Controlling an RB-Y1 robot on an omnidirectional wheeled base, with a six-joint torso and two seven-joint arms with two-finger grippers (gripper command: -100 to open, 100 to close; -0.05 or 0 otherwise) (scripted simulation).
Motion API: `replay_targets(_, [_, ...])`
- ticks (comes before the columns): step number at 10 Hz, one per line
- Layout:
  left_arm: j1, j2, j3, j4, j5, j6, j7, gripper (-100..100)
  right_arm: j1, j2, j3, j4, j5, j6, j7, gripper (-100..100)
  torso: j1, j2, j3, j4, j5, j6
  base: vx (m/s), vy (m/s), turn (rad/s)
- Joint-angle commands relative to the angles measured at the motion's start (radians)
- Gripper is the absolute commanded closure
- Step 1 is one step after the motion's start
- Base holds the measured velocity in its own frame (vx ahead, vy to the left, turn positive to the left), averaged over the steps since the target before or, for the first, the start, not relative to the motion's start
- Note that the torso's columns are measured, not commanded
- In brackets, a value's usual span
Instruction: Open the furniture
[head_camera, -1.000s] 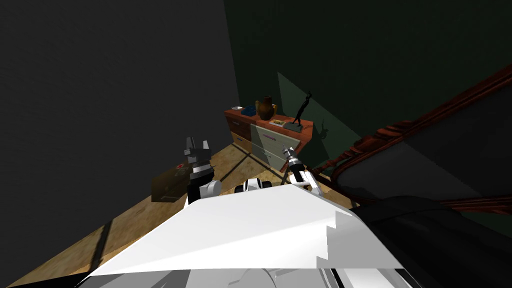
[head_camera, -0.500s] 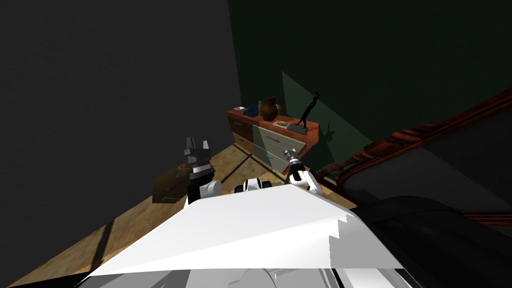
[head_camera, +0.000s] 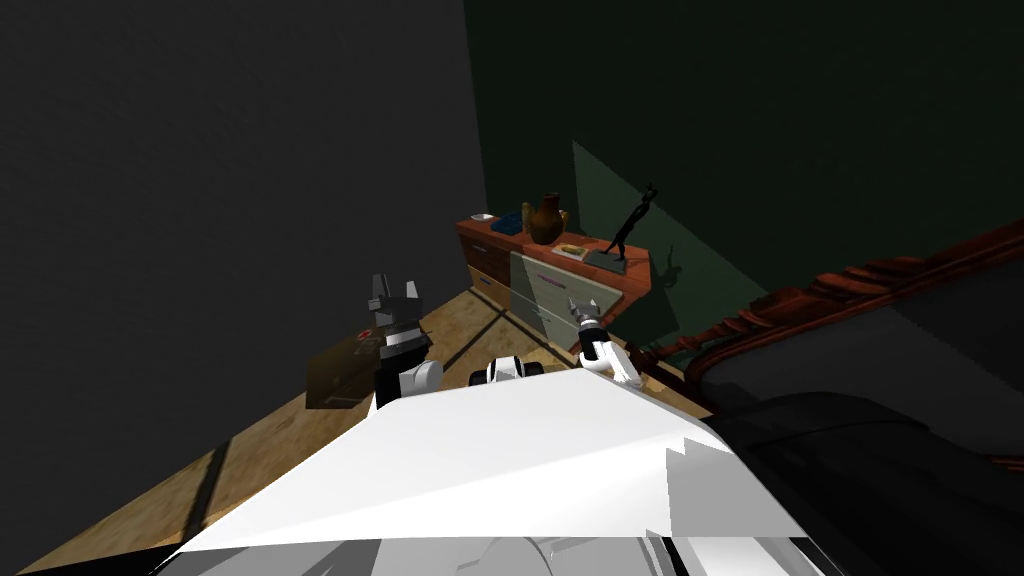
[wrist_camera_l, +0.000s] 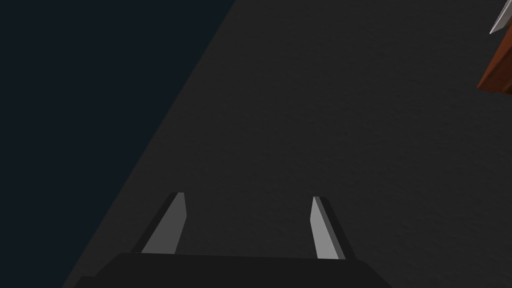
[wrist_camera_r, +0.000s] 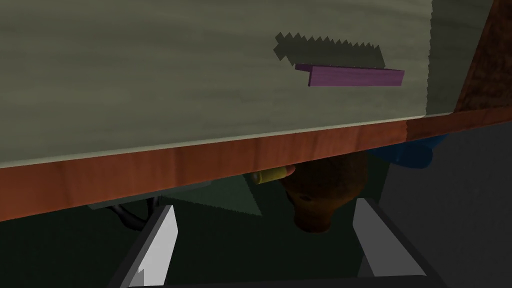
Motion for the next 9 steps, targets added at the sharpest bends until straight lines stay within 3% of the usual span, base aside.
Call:
replay_targets(1, [0.000, 0.000, 0.000, 0.000, 0.000, 0.000, 0.000, 0, -0.018, 0.003, -0.004, 0.035, 0.072, 0.042, 0.048, -100, 0.001, -0.001, 0.000, 0.000, 0.000, 0.000, 0.066, 0.035, 0.027])
replay_targets(4, [0.000, 0.000, 0.000, 0.000, 0.000, 0.000, 0.000, 0, -0.038, 0.007, -0.012, 0.086, 0.161, 0.109, 0.126, -100, 0.002, 0.000, 0.000, 0.000, 0.001, 0.000, 0.084, 0.043, 0.036])
replay_targets(9, [0.000, 0.000, 0.000, 0.000, 0.000, 0.000, 0.000, 0, -0.057, 0.013, -0.020, 0.137, 0.283, 0.174, 0.201, -100, 0.001, 0.000, 0.000, 0.000, 0.000, 0.000, 0.066, 0.026, 0.033])
